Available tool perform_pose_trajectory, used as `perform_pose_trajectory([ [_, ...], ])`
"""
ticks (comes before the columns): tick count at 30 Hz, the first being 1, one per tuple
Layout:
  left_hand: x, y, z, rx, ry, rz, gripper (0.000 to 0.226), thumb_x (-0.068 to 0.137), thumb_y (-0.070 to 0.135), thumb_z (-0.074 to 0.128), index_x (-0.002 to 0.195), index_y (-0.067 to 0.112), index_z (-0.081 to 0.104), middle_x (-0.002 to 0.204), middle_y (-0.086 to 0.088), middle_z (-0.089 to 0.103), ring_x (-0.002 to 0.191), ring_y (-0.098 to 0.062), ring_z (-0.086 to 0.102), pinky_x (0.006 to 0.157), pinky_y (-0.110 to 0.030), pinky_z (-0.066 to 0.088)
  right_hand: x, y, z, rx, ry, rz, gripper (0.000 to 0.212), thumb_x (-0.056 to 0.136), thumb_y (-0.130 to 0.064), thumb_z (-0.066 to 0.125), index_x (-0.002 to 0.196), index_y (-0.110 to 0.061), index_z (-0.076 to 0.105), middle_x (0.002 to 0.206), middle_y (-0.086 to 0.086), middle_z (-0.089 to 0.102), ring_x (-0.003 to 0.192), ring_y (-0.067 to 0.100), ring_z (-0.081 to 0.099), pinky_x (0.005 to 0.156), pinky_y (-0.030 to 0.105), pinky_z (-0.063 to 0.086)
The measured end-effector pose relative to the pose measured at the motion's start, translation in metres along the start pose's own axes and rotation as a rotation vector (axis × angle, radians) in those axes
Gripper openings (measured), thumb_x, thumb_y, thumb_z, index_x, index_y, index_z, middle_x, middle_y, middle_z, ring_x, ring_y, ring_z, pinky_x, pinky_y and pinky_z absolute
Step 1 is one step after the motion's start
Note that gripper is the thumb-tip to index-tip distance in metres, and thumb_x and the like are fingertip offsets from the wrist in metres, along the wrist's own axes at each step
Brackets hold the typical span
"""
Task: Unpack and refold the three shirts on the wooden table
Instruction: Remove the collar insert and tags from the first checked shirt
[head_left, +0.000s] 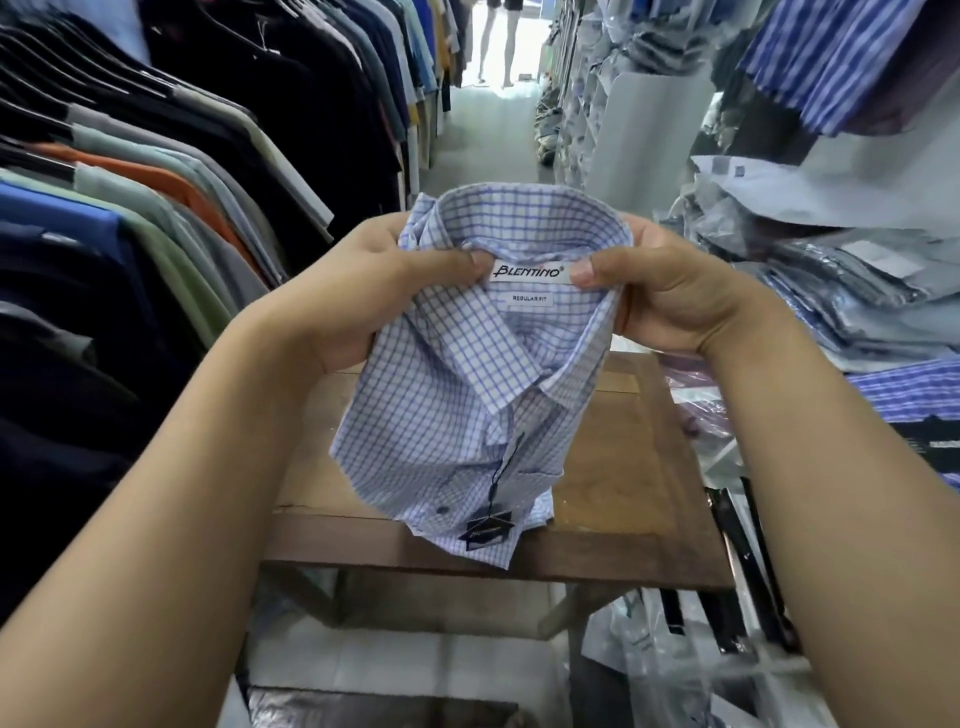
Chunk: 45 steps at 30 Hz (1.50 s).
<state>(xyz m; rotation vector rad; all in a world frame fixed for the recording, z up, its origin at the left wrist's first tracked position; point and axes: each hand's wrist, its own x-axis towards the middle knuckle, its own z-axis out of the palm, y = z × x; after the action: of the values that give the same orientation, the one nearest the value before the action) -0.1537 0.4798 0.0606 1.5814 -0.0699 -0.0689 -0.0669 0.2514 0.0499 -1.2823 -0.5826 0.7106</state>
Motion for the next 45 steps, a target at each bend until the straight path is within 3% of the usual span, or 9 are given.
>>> perform_pose_trajectory([
  [8,-0.006,0.006,0.006,0.068,0.035,-0.032,0.037,0.077,0.014,0.075,0.111,0.002,0.066,0.109,-0.015,0.075,0.099,-0.032,0.073,0.083,-0.041,0.060,-0.008,-0.002,-0.011,-0.077,-0.087,0.025,0.041,0.081,0.005,0.057,0.120,-0.007,0.061,0.114,0.016,0.068,0.107,0.034,0.065,0.094,0.046,0.055],
  [12,-0.008,0.007,0.005,0.071,0.027,-0.032,0.044,0.075,0.015,0.075,0.114,-0.001,0.065,0.110,-0.015,0.075,0.100,-0.032,0.073,0.081,-0.039,0.059,-0.011,-0.001,-0.010,-0.069,-0.088,0.031,0.040,0.082,0.005,0.057,0.119,-0.008,0.062,0.115,0.016,0.069,0.110,0.036,0.065,0.099,0.050,0.051],
  [19,-0.010,0.002,-0.002,0.048,-0.038,-0.051,0.039,0.079,0.013,0.072,0.115,0.000,0.064,0.110,-0.016,0.074,0.098,-0.031,0.073,0.078,-0.037,0.061,-0.011,0.009,-0.001,-0.043,-0.014,0.015,0.050,0.079,0.004,0.065,0.129,-0.001,0.055,0.120,0.021,0.063,0.111,0.035,0.063,0.096,0.046,0.055],
  [22,-0.008,0.004,-0.006,0.037,-0.076,-0.021,0.030,0.084,0.011,0.069,0.112,0.002,0.065,0.107,-0.012,0.074,0.096,-0.027,0.074,0.076,-0.033,0.060,-0.009,0.010,0.008,0.003,0.021,-0.021,0.041,0.081,0.005,0.058,0.122,-0.002,0.057,0.114,0.018,0.066,0.108,0.033,0.065,0.093,0.045,0.056],
  [25,-0.006,0.005,-0.009,0.002,-0.097,0.020,0.029,0.086,0.010,0.067,0.113,0.002,0.064,0.106,-0.010,0.075,0.096,-0.024,0.074,0.077,-0.031,0.059,-0.003,0.013,0.015,0.090,0.052,-0.063,0.066,0.078,0.003,0.068,0.137,0.014,0.041,0.138,0.037,0.049,0.129,0.051,0.050,0.108,0.060,0.043],
  [28,-0.004,0.005,-0.014,-0.027,-0.119,0.058,0.031,0.084,0.011,0.067,0.113,0.003,0.064,0.106,-0.009,0.075,0.097,-0.023,0.073,0.080,-0.031,0.059,0.003,0.014,0.022,0.170,0.038,-0.054,0.091,0.075,-0.004,0.078,0.146,0.017,0.025,0.148,0.045,0.029,0.138,0.059,0.033,0.113,0.069,0.029],
  [35,0.000,0.001,-0.020,-0.145,-0.210,0.051,0.030,0.085,0.008,0.063,0.114,0.000,0.061,0.101,-0.009,0.074,0.091,-0.022,0.074,0.075,-0.031,0.059,0.004,0.019,0.026,0.154,0.163,-0.048,0.083,0.077,0.000,0.070,0.147,0.014,0.028,0.148,0.042,0.034,0.137,0.055,0.038,0.113,0.067,0.032],
  [39,0.004,-0.002,-0.021,-0.184,-0.236,0.064,0.026,0.085,0.009,0.062,0.110,0.002,0.062,0.097,-0.008,0.075,0.089,-0.021,0.073,0.075,-0.031,0.059,0.002,0.017,0.031,0.211,0.140,-0.062,0.094,0.073,-0.008,0.081,0.147,0.015,0.027,0.149,0.042,0.033,0.138,0.055,0.037,0.113,0.062,0.035],
  [45,0.010,-0.008,-0.023,-0.187,-0.269,0.059,0.030,0.091,0.011,0.065,0.118,-0.001,0.059,0.103,-0.009,0.074,0.095,-0.024,0.073,0.079,-0.034,0.058,-0.001,0.018,0.032,0.234,0.142,-0.061,0.093,0.076,-0.010,0.081,0.147,0.015,0.027,0.149,0.042,0.032,0.138,0.055,0.036,0.114,0.062,0.034],
])
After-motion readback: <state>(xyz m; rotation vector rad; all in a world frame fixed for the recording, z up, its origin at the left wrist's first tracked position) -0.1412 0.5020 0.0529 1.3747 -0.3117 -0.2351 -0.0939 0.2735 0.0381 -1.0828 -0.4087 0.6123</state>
